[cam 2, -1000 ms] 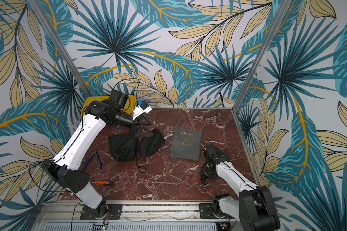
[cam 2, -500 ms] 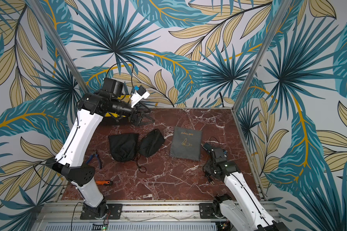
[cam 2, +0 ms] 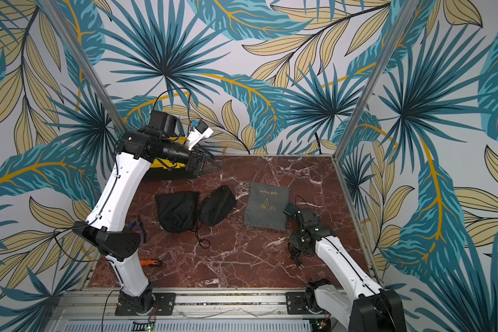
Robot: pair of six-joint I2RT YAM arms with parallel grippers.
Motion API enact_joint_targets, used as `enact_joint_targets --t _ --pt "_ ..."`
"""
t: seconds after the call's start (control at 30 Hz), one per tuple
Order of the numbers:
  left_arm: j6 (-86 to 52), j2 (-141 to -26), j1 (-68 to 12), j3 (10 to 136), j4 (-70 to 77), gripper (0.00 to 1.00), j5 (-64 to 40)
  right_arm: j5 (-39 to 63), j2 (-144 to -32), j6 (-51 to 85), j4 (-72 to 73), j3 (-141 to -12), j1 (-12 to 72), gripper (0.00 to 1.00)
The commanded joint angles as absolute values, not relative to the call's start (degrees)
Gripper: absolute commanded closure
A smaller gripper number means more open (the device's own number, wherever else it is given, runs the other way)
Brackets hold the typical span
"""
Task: Pack away hair dryers
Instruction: Adjust the hair dryer at the center of the board.
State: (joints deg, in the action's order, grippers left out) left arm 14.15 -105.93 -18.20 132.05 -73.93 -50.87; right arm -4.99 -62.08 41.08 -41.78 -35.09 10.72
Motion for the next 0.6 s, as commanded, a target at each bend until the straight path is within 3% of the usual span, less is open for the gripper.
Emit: enact_joint_targets --t 0.0,0.17,0.57 --pt "15.6 -103.6 -18.2 129.4 -73.8 0.00 -52.2 -3.9 -64.0 40.6 -40.8 -34.4 11.0 1.00" --pt "16.9 -101.6 -18.1 126.0 -73.8 0.01 -52.5 -3.7 -66.3 40.1 -41.1 -34.3 11.0 0.95" --pt "17.9 -97.9 -18.1 122.5 -73.7 0.01 -53.6 -3.6 -66.2 38.2 -47.0 -37.1 10.9 0.51"
